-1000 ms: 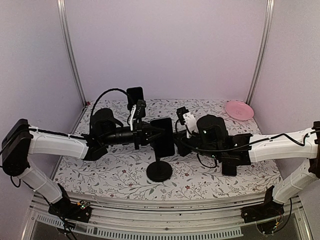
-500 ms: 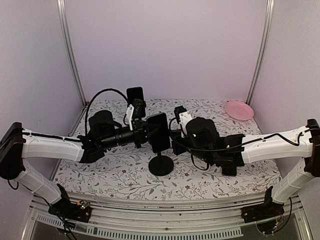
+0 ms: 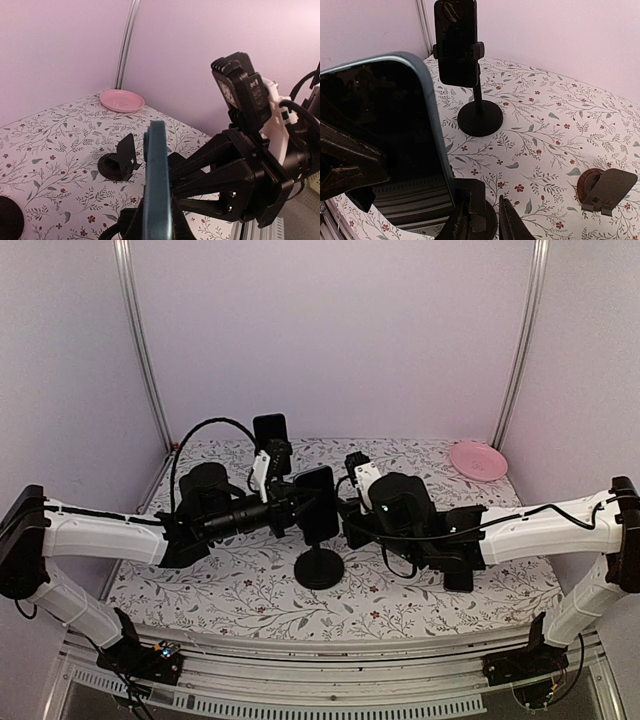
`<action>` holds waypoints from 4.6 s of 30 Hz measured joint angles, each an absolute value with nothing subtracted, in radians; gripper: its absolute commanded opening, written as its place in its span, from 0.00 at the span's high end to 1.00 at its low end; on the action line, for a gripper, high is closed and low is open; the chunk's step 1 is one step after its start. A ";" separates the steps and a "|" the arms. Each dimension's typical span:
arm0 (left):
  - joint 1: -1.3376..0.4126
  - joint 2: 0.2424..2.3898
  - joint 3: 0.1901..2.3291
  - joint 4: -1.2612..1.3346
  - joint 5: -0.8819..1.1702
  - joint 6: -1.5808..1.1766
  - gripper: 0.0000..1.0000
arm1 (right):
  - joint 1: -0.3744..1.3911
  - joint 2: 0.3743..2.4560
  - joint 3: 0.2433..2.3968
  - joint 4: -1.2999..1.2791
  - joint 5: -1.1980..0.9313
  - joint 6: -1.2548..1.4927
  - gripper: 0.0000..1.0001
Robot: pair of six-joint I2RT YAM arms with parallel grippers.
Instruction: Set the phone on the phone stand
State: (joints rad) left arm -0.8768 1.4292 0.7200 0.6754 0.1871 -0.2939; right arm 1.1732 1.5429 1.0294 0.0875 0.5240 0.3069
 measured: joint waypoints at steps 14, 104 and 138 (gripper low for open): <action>-0.877 1.435 0.741 0.616 0.276 -0.279 1.00 | 1.153 1.466 0.997 -0.019 0.431 0.260 0.60; -0.511 1.670 1.004 0.503 0.869 -0.144 1.00 | 1.005 1.282 0.668 0.327 0.075 0.316 0.26; -0.026 1.618 0.937 0.491 1.151 -0.044 0.84 | 1.005 1.212 0.621 0.307 0.077 0.323 0.27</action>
State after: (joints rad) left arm -0.0257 1.6180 0.9367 0.4911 1.1507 -0.0437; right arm 1.0046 1.2118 0.6212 0.3073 0.0769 0.3229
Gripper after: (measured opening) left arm 0.053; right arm 0.736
